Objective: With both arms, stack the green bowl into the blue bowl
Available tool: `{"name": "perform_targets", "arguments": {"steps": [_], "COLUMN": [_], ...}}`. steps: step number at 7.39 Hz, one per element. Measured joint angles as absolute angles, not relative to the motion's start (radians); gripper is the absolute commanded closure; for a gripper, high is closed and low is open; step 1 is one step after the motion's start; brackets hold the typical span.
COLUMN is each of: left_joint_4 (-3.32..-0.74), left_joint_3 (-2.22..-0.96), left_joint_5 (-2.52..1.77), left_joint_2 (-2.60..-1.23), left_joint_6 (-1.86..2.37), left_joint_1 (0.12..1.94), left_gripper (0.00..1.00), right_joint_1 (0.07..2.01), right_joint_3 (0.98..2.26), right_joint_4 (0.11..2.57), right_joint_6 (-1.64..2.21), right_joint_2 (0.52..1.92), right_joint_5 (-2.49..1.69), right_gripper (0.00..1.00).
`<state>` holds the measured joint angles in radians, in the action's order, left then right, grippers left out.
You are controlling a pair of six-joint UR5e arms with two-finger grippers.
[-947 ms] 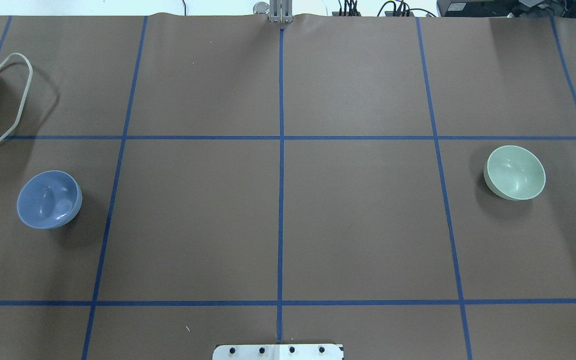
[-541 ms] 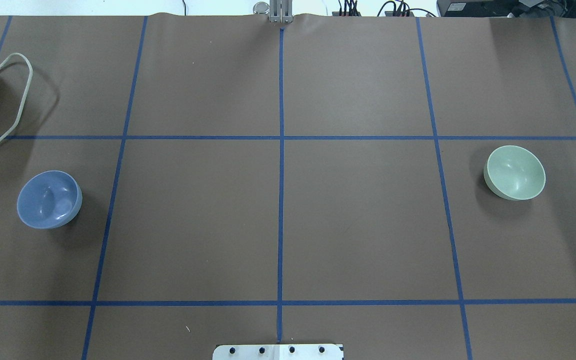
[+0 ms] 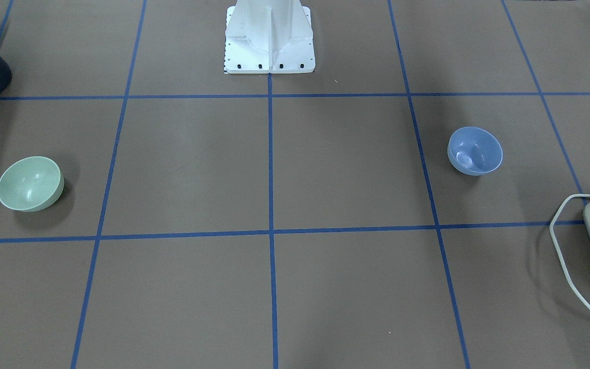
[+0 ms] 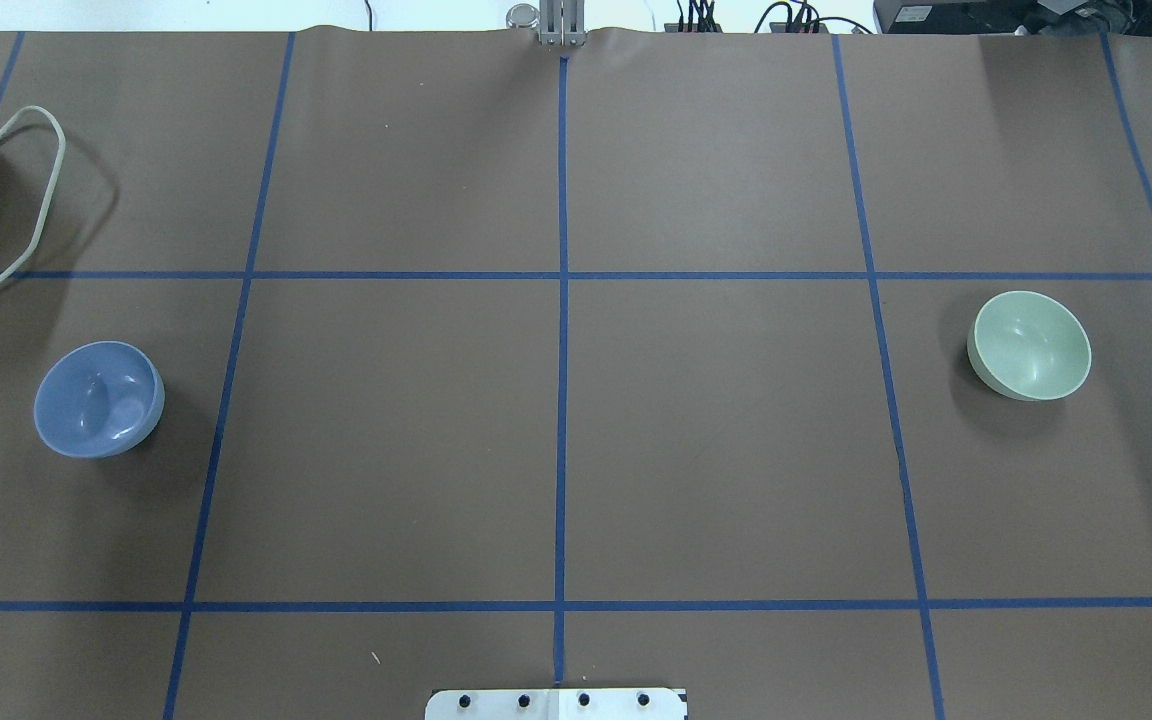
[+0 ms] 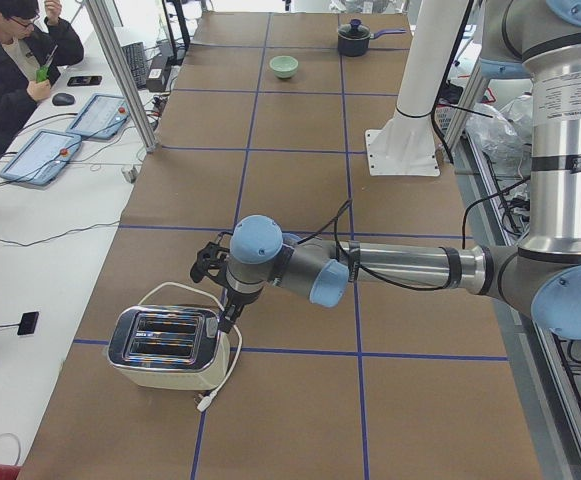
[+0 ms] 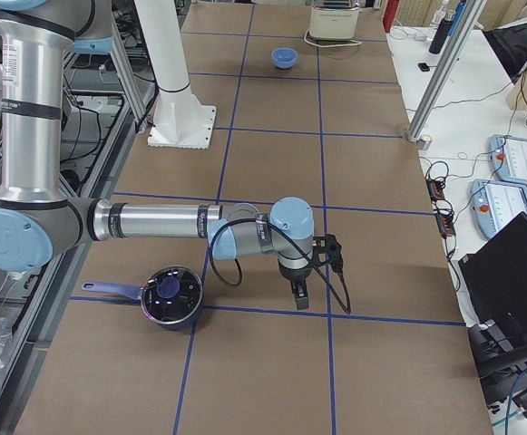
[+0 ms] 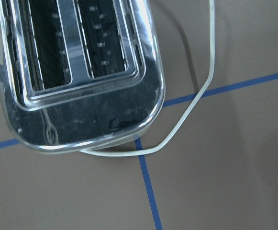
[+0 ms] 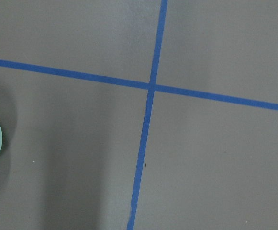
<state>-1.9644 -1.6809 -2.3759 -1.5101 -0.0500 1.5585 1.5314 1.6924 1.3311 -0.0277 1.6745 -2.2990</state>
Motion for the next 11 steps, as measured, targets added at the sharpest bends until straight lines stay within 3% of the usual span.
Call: {"name": "perform_targets", "arguments": {"steps": [4,11], "left_joint_4": [-2.096,-2.364], "left_joint_3": [-1.675,-1.679], "left_joint_5": [-2.385,-2.159], "left_joint_2": [-1.544,-1.445], "left_joint_6": [-0.006,0.608], "left_joint_1": [1.533,1.05], "left_gripper": [0.02,0.02], "right_joint_1": [1.443,1.236], "right_joint_3": [1.745,1.849], "right_joint_4": [1.239,1.179], "right_joint_6": [0.206,0.549], "right_joint_2": [1.617,1.649], "right_joint_5": [-2.304,-2.193], "right_gripper": [0.0,0.0]}}
